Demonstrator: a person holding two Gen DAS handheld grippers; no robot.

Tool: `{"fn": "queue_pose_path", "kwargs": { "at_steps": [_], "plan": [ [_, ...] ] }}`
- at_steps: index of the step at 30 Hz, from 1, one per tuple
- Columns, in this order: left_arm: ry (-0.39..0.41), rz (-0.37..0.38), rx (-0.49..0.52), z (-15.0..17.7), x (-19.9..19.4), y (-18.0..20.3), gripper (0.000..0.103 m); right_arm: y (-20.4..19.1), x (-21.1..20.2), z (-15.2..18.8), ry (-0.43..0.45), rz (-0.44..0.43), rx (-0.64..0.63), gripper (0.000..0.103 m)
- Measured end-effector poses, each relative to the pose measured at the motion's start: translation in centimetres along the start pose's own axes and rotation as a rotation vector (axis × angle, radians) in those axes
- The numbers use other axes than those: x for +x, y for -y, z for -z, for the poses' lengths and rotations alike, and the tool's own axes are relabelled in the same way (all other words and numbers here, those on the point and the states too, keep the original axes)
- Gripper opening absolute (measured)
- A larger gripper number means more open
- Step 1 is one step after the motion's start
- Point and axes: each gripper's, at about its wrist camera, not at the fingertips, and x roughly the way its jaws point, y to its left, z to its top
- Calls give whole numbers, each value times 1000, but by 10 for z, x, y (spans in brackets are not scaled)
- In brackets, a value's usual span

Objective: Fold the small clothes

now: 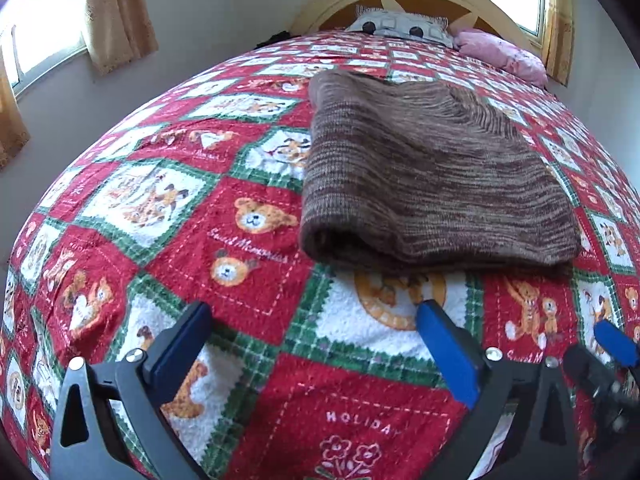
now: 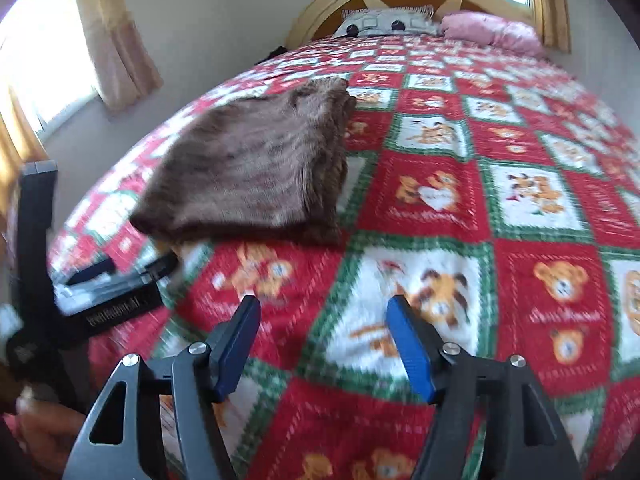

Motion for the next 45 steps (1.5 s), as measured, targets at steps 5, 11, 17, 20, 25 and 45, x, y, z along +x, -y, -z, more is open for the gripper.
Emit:
{"fn": "queue_pose_path", "kwargs": {
  "at_steps": [5, 11, 17, 20, 25, 45],
  "plan": [
    [7, 7, 1, 5, -5, 0, 103, -7, -5, 11, -13, 58, -22, 76],
    [17, 13, -10, 7, -4, 0, 103, -15, -6, 18, -13, 108, -35, 81],
    [2, 26, -3, 7, -5, -1, 103, -19, -11, 25, -11, 135, -10, 81],
    [-14, 25, 8, 14, -17, -2, 103, -19, -17, 29, -35, 138, 3, 81],
    [-26, 23, 42, 25, -44, -1, 103, -8, -47, 34, -13, 102, 179, 81],
    [502, 128, 42, -14, -243, -9, 103, -75, -279, -2, 851, 211, 56, 92]
  ]
}}
